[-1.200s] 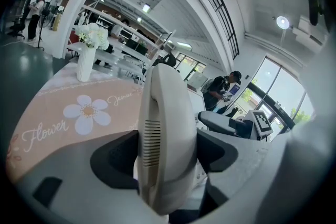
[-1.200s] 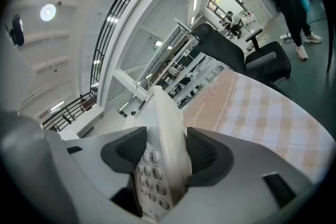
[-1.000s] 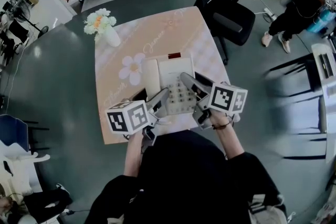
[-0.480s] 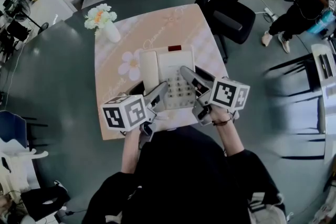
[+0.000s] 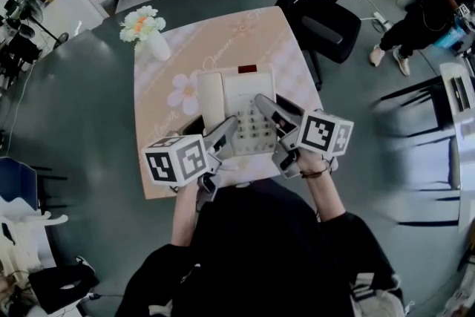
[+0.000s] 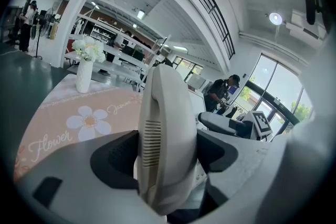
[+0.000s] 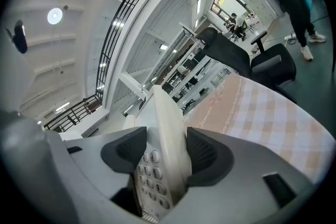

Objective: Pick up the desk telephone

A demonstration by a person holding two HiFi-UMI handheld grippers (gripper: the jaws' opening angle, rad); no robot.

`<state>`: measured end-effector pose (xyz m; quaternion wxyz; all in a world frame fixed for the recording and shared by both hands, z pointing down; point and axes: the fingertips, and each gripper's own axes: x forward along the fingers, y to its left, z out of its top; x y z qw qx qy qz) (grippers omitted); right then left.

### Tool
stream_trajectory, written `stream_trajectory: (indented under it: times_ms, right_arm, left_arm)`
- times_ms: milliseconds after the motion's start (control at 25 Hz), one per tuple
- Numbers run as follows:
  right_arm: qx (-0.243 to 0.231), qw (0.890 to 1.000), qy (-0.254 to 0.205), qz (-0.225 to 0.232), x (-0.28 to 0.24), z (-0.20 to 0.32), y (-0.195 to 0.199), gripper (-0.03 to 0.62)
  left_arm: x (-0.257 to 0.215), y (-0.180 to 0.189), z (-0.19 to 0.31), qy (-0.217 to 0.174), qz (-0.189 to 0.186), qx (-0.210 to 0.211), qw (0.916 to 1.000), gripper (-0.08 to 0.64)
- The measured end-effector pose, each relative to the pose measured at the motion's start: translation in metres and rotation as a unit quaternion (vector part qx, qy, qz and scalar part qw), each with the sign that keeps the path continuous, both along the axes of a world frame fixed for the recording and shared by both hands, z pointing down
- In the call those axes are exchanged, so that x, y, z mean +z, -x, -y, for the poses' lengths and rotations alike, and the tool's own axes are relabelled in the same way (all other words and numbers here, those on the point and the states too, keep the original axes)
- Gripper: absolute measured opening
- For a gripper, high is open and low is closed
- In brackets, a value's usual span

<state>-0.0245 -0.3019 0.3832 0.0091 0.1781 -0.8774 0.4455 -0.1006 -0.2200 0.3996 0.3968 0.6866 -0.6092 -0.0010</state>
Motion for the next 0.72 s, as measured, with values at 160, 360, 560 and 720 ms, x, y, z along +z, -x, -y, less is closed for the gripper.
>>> stream_trajectory:
  times_ms: [160,360,560,720]
  right_arm:
    - [-0.002,1.0,0.004,0.009,0.0002,-0.0002,0.0011,0.227]
    - [0.009,1.0,0.005,-0.015,0.0027,0.0024,-0.0053,0.226]
    - [0.005,1.0,0.004,-0.006,0.002,0.0042,-0.0033,0.227]
    - [0.001,1.0,0.004,0.0,0.003,0.0048,0.0004,0.227]
  left_arm:
    - [0.0008,-0.0003,0.0009,0.002,0.002,0.001,1.0,0.327]
    - [-0.0004,-0.0018,0.002,0.003,-0.001,0.003,1.0,0.327]
    - [0.0009,-0.0019,0.0042,0.004,-0.002,0.003,1.0,0.327]
    - [0.0027,0.0,0.0054,0.005,-0.002,0.002,1.0,0.327]
